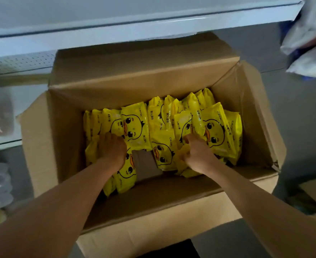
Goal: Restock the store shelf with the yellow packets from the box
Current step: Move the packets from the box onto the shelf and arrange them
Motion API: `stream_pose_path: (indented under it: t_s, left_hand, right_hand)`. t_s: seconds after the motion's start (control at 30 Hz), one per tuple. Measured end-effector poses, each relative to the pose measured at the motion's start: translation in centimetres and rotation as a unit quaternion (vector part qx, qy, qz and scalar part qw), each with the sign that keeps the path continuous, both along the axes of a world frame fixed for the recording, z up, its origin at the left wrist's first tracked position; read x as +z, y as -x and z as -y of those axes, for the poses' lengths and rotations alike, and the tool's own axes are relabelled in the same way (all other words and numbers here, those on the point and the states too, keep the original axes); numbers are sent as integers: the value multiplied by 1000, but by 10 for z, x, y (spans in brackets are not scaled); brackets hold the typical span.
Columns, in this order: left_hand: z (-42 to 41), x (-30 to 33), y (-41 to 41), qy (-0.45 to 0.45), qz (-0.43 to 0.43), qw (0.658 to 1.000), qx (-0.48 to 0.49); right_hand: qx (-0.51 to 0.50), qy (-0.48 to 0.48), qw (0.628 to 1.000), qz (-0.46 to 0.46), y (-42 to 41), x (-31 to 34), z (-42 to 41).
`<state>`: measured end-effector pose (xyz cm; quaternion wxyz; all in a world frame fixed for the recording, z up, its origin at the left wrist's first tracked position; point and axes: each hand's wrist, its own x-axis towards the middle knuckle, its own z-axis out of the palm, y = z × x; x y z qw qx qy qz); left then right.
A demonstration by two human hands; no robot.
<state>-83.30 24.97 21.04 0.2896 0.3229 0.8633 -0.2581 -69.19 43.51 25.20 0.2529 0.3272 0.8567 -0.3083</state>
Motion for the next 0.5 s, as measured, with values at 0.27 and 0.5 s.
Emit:
stream_pose_path:
  t_s: [0.27,0.5]
  left_hand:
    - [-1,-1,-8,-152,3,988,-4]
    - [7,-10,-20,-307,52,935,170]
  right_hand:
    - [-7,-30,999,34,12,-28,-1]
    - [26,-114,981,157,35,-48,11]
